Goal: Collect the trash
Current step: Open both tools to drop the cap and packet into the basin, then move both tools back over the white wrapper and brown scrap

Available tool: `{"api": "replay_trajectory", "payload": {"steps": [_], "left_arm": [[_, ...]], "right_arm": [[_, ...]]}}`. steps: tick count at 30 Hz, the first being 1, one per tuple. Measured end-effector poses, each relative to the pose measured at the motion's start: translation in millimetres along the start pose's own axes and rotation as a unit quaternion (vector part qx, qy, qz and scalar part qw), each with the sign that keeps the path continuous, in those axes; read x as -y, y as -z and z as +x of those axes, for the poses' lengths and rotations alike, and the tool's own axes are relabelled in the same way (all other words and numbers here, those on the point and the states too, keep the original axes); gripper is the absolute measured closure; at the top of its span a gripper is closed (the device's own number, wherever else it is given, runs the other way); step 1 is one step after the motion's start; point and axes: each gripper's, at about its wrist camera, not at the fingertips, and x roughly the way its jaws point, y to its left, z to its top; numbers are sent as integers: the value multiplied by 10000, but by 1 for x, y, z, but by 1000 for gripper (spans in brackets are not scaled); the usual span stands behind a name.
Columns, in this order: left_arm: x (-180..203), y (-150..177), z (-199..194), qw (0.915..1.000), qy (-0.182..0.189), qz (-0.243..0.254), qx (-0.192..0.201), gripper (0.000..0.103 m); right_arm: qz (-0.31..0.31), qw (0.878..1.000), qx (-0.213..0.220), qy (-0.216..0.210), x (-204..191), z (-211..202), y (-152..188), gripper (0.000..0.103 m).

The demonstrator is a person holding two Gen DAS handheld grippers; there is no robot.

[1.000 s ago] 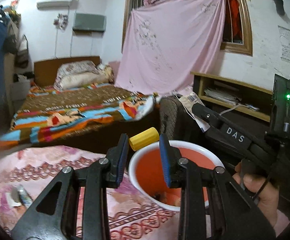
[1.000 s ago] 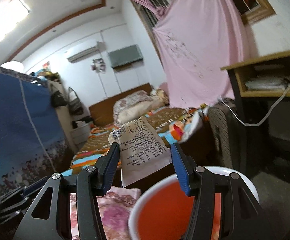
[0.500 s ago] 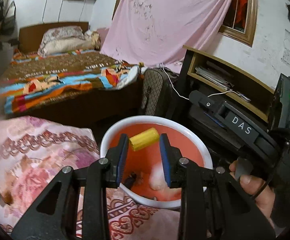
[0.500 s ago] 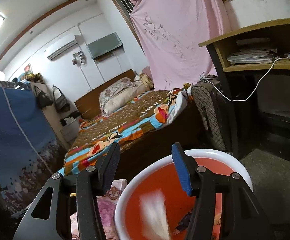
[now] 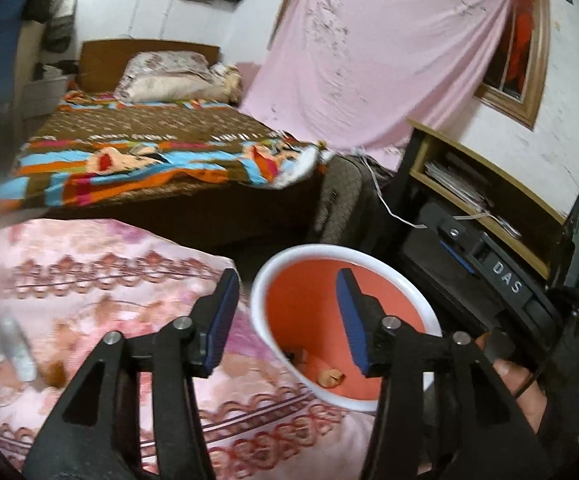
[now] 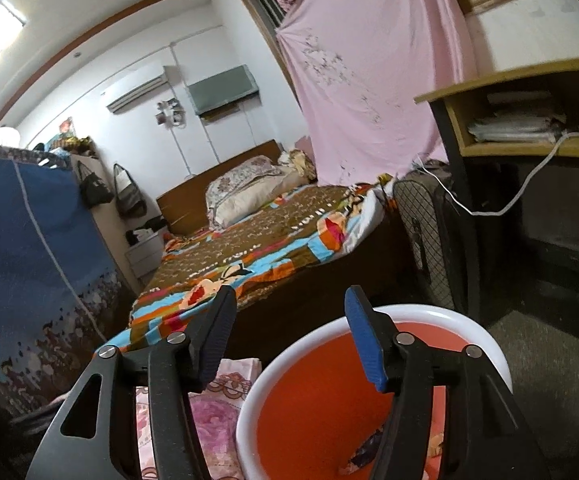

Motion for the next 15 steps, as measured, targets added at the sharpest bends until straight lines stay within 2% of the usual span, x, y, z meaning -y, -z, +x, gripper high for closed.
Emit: {"api": "replay_trajectory", "payload": {"steps": [3, 5, 8, 12, 15], "left_arm": [[-10, 0, -16, 9993, -303, -42, 225, 59], [-19, 0, -27, 9980, -506, -86, 381, 54], [-32, 0, -47, 9933, -918, -184, 672, 47], [-48, 2, -70, 9875, -1240, -222, 945, 40], [-61, 3, -87, 9816, -1490, -301, 1156, 34]], "right_arm": [[-196, 9997, 96, -83, -12, -4, 1, 42], [-322, 9992, 178, -165, -20, -6, 2, 33], [-503, 9978, 310, -306, -34, -10, 4, 27], [-755, 9949, 483, -461, -52, -14, 7, 21], [-901, 9925, 630, -535, -63, -17, 11, 11]]}}
